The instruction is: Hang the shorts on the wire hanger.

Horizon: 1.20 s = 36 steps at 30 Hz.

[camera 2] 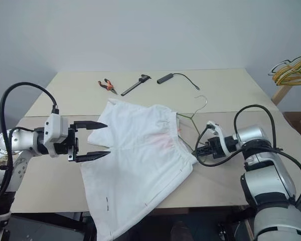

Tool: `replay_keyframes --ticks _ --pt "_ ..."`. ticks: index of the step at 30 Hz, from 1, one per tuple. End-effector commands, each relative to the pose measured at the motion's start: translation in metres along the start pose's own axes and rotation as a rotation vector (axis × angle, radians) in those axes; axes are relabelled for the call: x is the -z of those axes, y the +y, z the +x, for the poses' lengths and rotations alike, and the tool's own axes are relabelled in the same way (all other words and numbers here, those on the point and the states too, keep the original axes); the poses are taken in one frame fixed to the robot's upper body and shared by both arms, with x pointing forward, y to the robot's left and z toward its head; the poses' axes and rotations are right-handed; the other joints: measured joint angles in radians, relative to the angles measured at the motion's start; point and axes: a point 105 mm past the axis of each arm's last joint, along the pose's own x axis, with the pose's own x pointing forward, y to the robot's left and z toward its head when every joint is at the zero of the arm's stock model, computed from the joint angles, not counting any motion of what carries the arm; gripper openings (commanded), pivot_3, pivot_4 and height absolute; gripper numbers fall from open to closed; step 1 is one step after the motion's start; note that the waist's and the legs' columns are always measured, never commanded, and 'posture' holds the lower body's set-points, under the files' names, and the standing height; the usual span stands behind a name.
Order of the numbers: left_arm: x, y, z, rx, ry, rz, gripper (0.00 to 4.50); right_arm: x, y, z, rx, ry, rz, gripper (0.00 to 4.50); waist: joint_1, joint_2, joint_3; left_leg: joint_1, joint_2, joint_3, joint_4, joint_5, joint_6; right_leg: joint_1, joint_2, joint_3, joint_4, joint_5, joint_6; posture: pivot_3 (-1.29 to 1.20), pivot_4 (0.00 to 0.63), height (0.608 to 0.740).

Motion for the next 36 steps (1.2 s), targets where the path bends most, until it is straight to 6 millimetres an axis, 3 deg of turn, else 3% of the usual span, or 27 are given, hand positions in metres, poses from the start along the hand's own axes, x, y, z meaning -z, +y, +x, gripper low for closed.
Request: replay_keyframes --ticks 1,7,12,15,19,25,28,36 --pt "-0.012 0.007 -0.006 -0.019 -0.004 0.053 4.45 -0.041 0.016 -0.023 0.033 -0.12 -0.27 0.0 0.0 0.0 0.0 0.0 0.0 0.0 0.0 0.0 0.0 0.0 0.0 0.0 0.0 0.0 0.0 0.08 0.036 0.74" --pt "-0.013 0.037 -0.019 -0.059 0.045 0.117 4.45 -0.065 0.073 -0.038 0.117 -0.214 -0.794 0.0 0.0 0.0 0.0 -0.003 0.0 -0.002 0.0 0.0 0.0 -0.004 0.0 -0.001 0.006 0.0 0.0 0.01 0.024 0.74" --pt "-0.035 0.083 -0.031 -0.113 0.064 0.244 4.45 -0.065 0.106 -0.033 0.259 -0.211 -1.114 0.0 -0.007 0.0 -0.001 -0.003 0.0 -0.001 0.002 0.0 0.0 -0.004 0.0 -0.002 0.007 0.0 0.0 -0.03 0.015 0.74" --pt "-0.053 0.101 -0.034 -0.106 0.061 0.3 4.45 -0.06 0.117 -0.025 0.296 -0.166 -1.192 0.0 -0.016 -0.001 -0.002 -0.004 0.0 -0.001 0.002 0.0 0.0 -0.004 0.0 -0.002 0.006 0.0 0.0 -0.06 0.006 0.74" --pt "-0.062 0.105 -0.028 0.024 0.085 0.339 4.45 -0.054 0.129 -0.02 0.291 -0.133 -1.215 0.0 -0.041 -0.003 -0.004 -0.005 0.0 -0.001 0.003 0.0 -0.001 -0.003 0.0 -0.003 0.006 0.0 0.0 -0.08 0.0 0.74" --pt "-0.033 0.099 0.007 0.228 0.237 0.31 4.45 -0.057 0.132 -0.022 0.312 -0.099 -1.21 0.0 -0.064 -0.003 -0.006 -0.004 0.0 -0.002 0.004 0.0 0.0 -0.002 0.0 -0.003 0.007 0.0 0.0 -0.1 0.0 0.74" --pt "-0.021 0.099 0.021 0.272 0.287 0.326 3.87 -0.058 0.134 -0.024 0.319 -0.09 -1.207 0.0 -0.084 -0.004 -0.006 -0.004 0.001 -0.004 0.004 0.0 0.001 -0.002 0.001 -0.004 0.007 0.0 0.0 -0.1 0.0 0.74" --pt "-0.015 0.104 0.036 0.259 0.288 0.351 1.25 -0.059 0.139 -0.026 0.319 -0.089 -1.193 0.0 -0.118 -0.004 -0.006 -0.005 0.001 -0.006 0.004 0.0 0.001 -0.004 0.001 -0.004 0.007 0.0 0.0 -0.12 0.0 0.74"
